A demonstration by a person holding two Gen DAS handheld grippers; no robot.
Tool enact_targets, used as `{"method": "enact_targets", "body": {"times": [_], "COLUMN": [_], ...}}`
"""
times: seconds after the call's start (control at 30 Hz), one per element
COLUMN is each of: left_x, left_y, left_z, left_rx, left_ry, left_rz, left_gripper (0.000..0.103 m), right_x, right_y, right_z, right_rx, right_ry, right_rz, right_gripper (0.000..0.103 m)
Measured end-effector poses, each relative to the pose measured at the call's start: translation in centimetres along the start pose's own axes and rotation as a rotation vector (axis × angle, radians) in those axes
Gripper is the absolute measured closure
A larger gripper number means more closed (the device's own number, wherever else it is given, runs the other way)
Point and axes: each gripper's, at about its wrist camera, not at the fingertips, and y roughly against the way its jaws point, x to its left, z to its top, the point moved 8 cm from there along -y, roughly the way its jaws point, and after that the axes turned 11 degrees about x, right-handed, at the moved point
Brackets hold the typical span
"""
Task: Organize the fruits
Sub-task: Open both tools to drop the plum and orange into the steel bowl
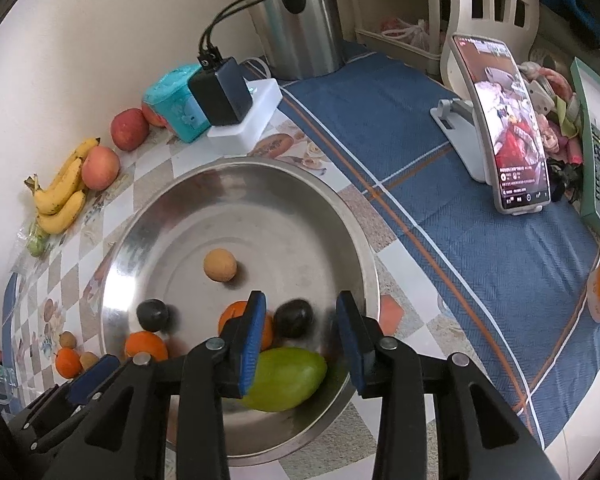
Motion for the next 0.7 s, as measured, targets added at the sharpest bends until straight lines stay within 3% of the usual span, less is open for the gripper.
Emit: {"method": "enact_targets", "body": {"times": [0.07,0.13,0.33,0.7], "left_x": [-0.2,-0.1,0.9,6.0], "left_y": [0.4,0.7,1.2,3.2], "left_z": [0.1,0.2,0.2,0.3], "left_rx": [-0.007,-0.011,0.0,-0.018], "left_ry": [-0.004,-0.001,0.046,0.232], "left_rz": [-0.001,0.002,0.009,0.039], "left_gripper": [0.051,0.047,0.039,0.038], "right_x": [0.3,0.7,2.0,3.3], "right_y": [0.4,0.8,1.6,1.6], "right_z": [0.0,0.0,0.1,-0.8], "right_rx": [-0.013,-0.027,-0.042,-0.012], "right_ry": [0.012,0.024,0.069,0.118], "right_rz": [0.0,0.002,0.004,-0.009], "right_gripper": [0.061,0.046,0.042,0.04]}}
